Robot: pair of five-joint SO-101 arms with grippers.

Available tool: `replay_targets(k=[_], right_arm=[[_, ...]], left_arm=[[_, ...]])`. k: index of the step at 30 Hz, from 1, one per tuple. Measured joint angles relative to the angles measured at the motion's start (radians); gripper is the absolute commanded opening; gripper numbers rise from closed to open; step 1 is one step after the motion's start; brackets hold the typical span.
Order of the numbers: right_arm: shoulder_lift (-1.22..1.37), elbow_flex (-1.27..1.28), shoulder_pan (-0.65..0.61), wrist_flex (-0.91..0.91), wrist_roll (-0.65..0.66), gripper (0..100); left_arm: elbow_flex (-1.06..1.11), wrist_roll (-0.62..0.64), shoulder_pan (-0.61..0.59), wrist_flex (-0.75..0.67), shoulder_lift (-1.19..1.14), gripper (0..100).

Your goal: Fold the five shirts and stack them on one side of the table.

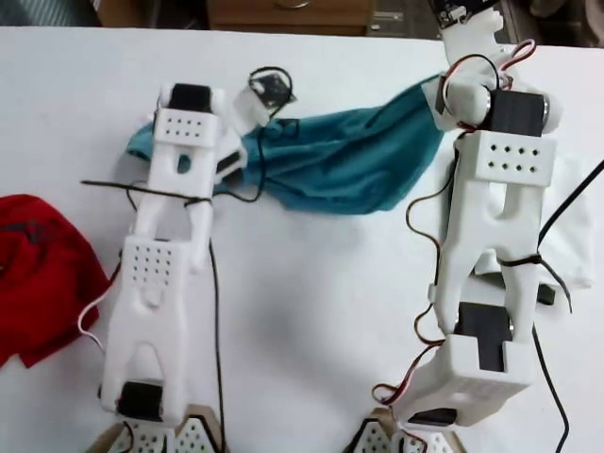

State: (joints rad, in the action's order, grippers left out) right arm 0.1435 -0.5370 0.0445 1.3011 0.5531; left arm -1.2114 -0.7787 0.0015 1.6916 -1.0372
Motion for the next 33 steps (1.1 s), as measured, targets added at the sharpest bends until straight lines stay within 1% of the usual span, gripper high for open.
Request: replay_targets(k=[6,10,16,21,28,33], right_arm=[[0.000,0.000,0.000,0.000,0.000,2.0],[0.000,0.000,0.000,0.000,0.000,2.0],[0.000,0.000,0.000,0.000,0.000,2.0],[0.000,0.000,0.000,0.000,0.000,2.0],[0.000,0.000,-0.002,0.000,0.000,2.0],[0.000,0.000,-0.002,0.000,0.000,2.0]], left_arm=[[0.003,0.000,0.000,-0.089,-0.002,21],[0.003,0.000,-0.003,-0.121,-0.002,21],[0.000,0.000,-0.014,-0.132,-0.002,21],[-0.057,0.000,-0.035,-0.132,-0.005,21],[-0.054,0.000,-0.043,-0.132,-0.008,21],[-0.034,0.000,-0.043,-0.198,-0.008,21]])
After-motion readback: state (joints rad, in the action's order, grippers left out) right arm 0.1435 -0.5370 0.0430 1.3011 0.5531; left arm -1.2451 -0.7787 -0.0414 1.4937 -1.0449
